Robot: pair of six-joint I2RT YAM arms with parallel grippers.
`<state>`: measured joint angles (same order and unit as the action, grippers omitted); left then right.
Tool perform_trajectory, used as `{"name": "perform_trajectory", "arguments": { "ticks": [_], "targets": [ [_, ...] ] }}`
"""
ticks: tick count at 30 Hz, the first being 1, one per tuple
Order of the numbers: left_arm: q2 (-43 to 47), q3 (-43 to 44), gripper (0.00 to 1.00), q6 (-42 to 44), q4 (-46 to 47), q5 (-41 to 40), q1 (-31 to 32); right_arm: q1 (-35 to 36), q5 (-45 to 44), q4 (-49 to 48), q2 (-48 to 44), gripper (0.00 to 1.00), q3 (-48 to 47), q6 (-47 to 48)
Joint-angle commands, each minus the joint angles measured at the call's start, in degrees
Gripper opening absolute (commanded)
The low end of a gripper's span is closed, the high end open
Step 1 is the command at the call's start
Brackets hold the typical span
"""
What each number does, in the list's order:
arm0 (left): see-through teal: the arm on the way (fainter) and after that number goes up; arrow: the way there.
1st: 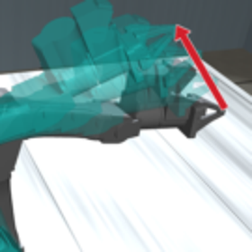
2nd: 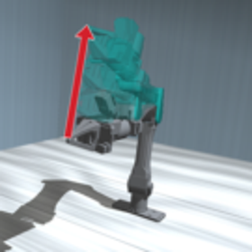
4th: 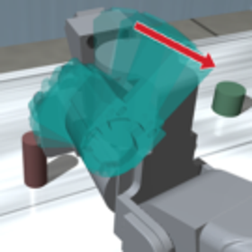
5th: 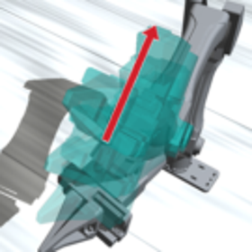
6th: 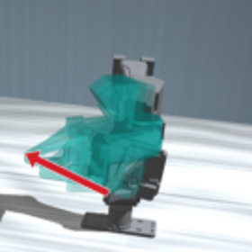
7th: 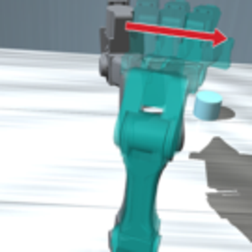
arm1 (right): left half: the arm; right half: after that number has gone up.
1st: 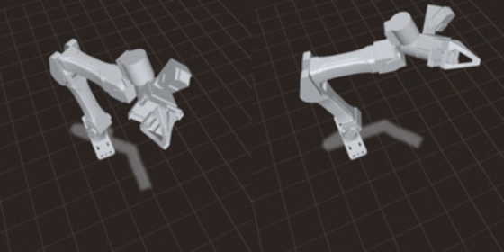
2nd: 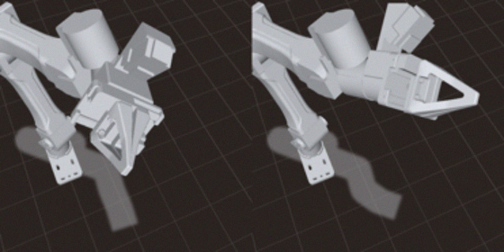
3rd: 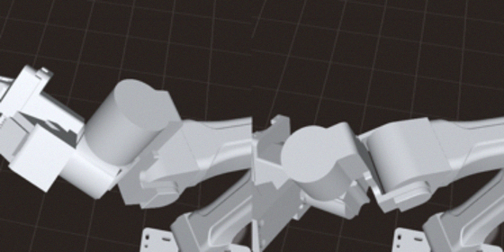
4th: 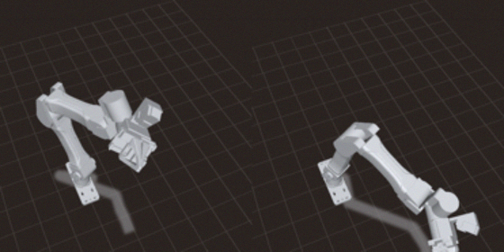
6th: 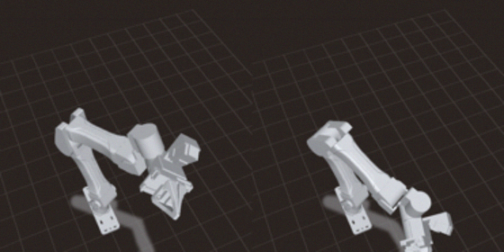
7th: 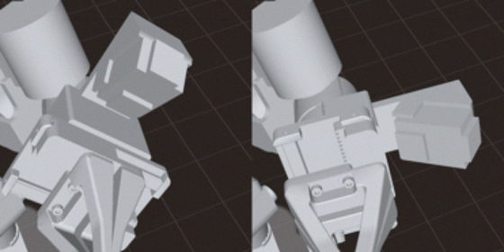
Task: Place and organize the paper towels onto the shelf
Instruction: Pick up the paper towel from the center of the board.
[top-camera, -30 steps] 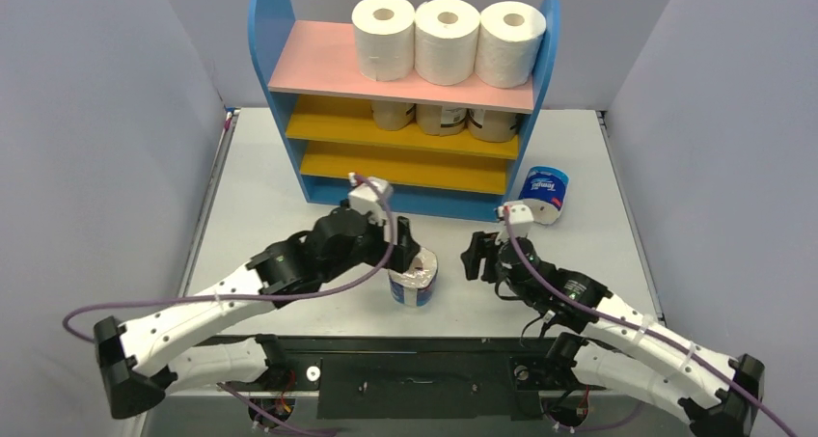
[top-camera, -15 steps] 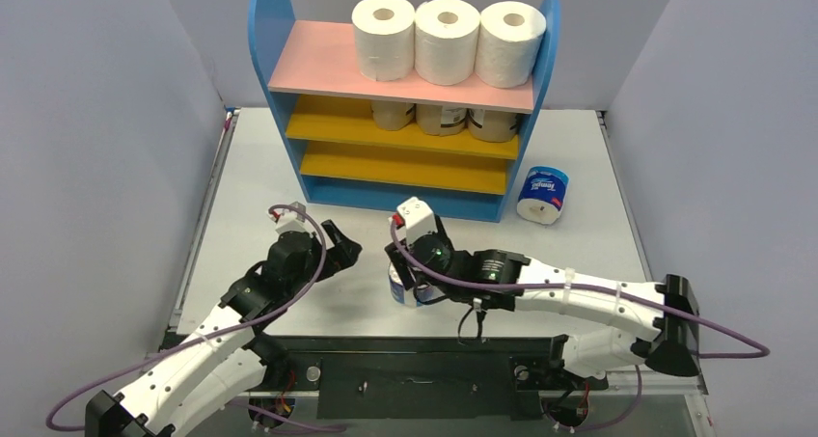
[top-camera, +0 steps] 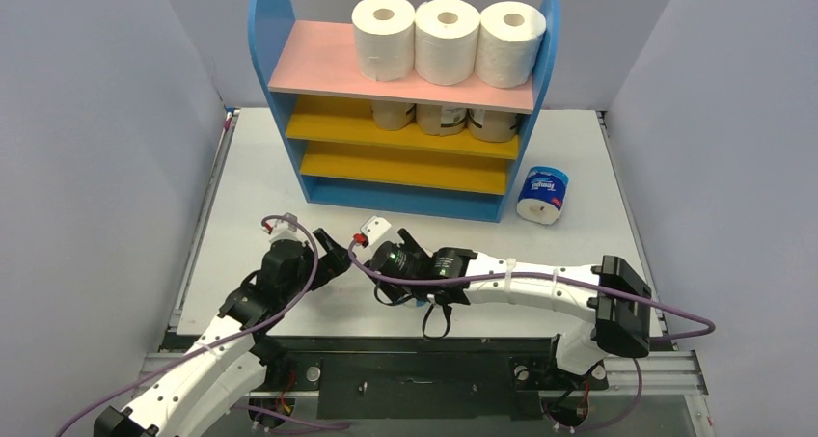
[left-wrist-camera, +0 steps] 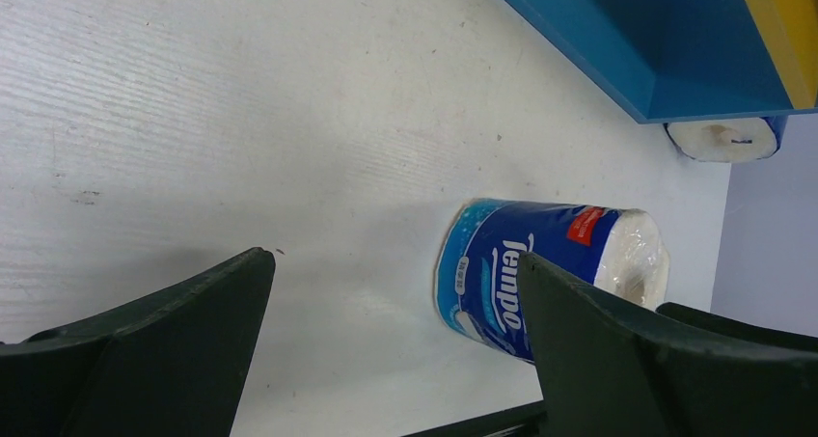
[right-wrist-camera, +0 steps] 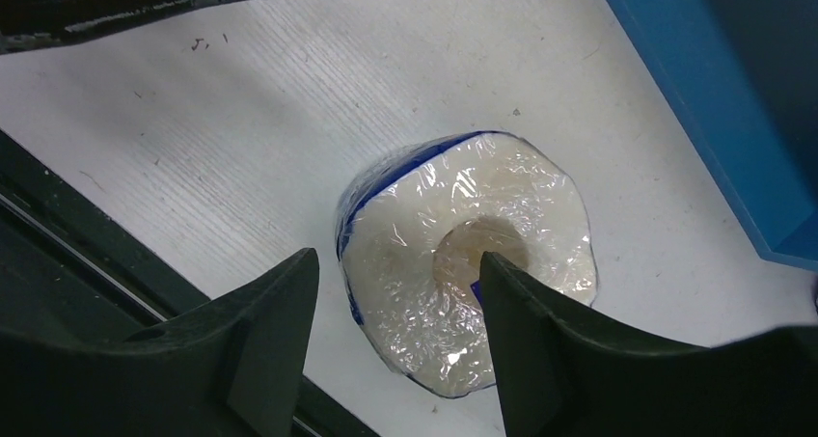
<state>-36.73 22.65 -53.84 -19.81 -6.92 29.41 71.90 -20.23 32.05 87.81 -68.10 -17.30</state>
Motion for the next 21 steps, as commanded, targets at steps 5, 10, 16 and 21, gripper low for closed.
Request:
{"name": "perform_trajectory", "arguments": {
  "ticks": [5,10,16,21],
  "targets": [
    [2.29,-1.83,0.96,-0.41,4.39,2.82,-1.86,0.29,1.85,0.16,2.21,0.56,-2.08,0.95],
    [1.19,-2.37,0.97,-0.29,5.81,4.97,-2.82,0.01,2.03,-0.56,2.76,0.55,-0.80,0.60],
    [0.62,-2.59,0.97,-0.27,6.30,5.42,-3.16,-0.28,2.25,-0.71,3.22,0.55,0.39,-0.09],
    [0.63,-2.70,0.97,-0.23,6.54,5.59,-3.37,-1.05,2.58,-1.48,2.58,0.58,2.09,-0.80]
  ]
}}
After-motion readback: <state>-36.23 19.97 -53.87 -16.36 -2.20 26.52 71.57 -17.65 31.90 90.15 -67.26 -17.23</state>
